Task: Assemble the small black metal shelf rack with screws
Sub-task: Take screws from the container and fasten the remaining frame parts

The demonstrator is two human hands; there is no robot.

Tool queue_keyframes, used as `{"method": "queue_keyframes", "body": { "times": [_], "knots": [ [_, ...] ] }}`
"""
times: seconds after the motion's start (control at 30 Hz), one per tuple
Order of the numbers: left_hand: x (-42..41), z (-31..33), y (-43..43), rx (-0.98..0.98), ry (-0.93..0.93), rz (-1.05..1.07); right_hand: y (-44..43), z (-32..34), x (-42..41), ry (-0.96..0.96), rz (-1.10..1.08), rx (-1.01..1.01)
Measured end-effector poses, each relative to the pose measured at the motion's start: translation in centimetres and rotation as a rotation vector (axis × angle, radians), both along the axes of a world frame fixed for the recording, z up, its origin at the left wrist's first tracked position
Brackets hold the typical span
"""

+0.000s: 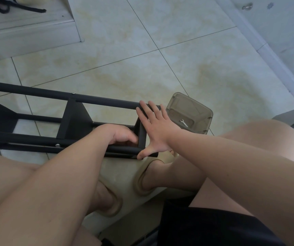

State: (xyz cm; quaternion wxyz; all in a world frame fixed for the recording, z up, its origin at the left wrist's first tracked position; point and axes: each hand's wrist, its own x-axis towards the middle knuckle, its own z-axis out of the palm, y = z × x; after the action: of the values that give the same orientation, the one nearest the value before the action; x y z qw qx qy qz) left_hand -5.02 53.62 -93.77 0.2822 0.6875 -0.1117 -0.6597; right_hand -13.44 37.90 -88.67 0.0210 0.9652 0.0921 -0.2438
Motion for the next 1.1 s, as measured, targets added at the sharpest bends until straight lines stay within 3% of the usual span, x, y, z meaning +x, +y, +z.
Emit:
{"method": "queue_keyframes", "body": {
  "times": [0.3,0.67,1.1],
  "knots": [
    [-0.11,0.08,-0.11,-0.05,-0.026,0.01,0.09,0.15,-0.03,0.004,-0.002,-0.006],
    [-0.21,-0.55,-0.29,0.05,-0.028,0.065,0.08,0.15,-0.02,0.004,-0.004,-0.007],
    [0.13,-0.81,-0.16,-0.044,-0.05,-0.012,0.03,0.15,0.02,0.014,-0.001,-0.001]
  ]
}}
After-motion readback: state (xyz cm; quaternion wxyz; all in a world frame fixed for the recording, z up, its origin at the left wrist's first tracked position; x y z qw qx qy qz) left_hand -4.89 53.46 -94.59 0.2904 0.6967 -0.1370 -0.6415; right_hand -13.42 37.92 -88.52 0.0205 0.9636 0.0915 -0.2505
